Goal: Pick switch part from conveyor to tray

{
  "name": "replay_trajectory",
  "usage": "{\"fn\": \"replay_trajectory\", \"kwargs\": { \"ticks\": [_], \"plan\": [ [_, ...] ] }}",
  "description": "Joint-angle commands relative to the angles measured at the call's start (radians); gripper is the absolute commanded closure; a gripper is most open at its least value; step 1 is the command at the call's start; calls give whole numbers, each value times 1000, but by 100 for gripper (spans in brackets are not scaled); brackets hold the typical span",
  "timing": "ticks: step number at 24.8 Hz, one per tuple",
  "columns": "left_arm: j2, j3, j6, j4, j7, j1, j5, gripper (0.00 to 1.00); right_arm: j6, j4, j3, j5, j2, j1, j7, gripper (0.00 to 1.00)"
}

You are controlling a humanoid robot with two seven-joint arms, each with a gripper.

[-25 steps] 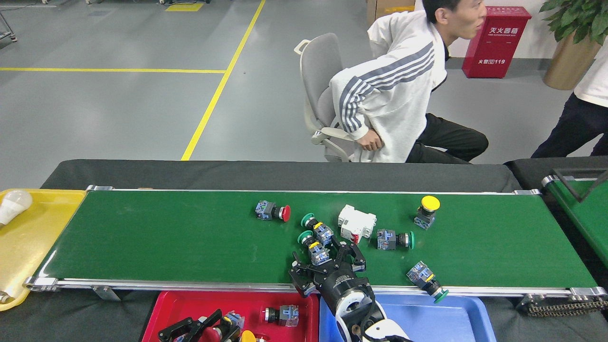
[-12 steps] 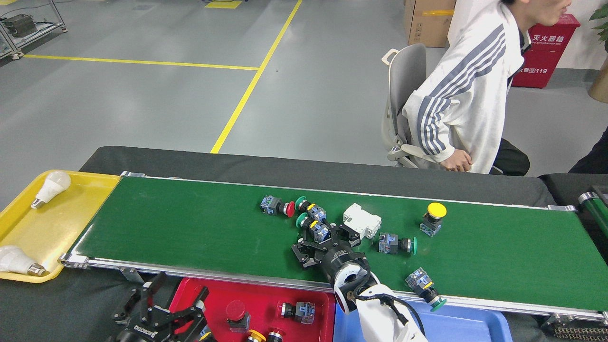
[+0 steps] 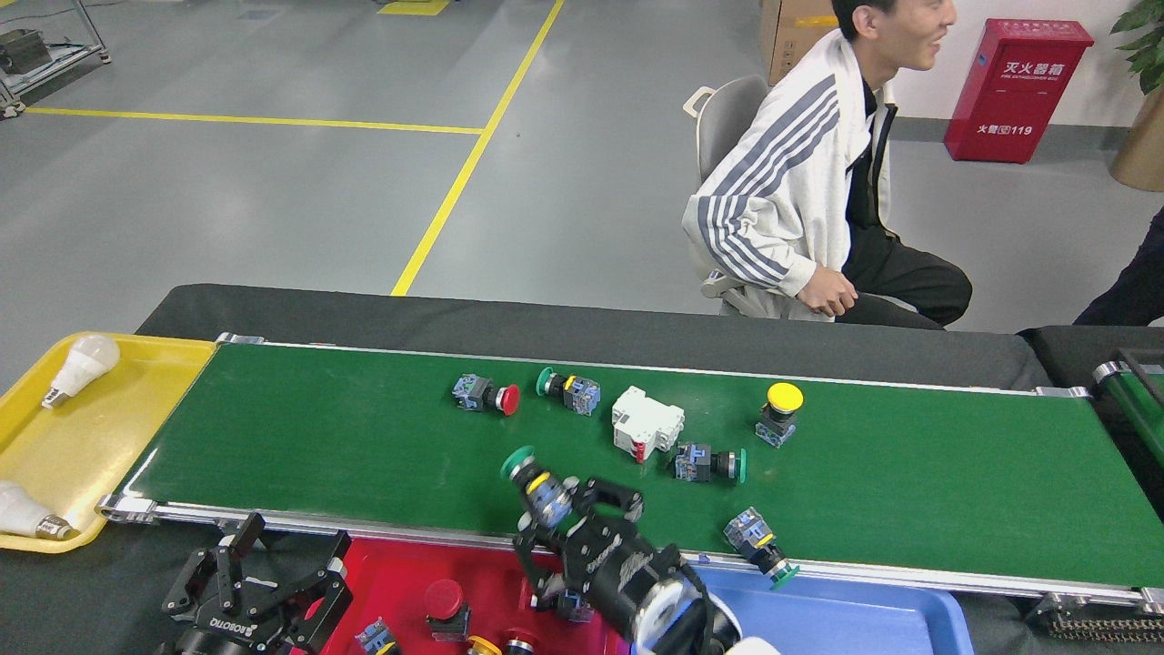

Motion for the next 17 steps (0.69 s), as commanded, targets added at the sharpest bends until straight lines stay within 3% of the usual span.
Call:
{"fn": "replay_trajectory", "kwargs": {
  "ticks": [1,5,7,12,14,17],
  "plan": [
    [9,-3,-1,-7,4,-29,-1,0,-24,-19,0,6,-1,-10,-9,0],
    [9,-43,5,11,-2,-58,-5,0,-1,-36,-30,4,7,-5,-7,0],
    [9,-49,13,57,-2,-75,-10,0,59,-60,-107,0,8,3,-15,0],
    [9,-48,56,157,-2,-150,-82,0,402,-112,-288,1,33,33,-79,0],
    [10,-49,71,188,-5,-196,-90,0,498,-117,-352,0,11,66,-113,0],
    [12,-49,117,284,-16,-274,-122,0,473,-123,-458,-20,-76,142,-119,0]
  ]
}}
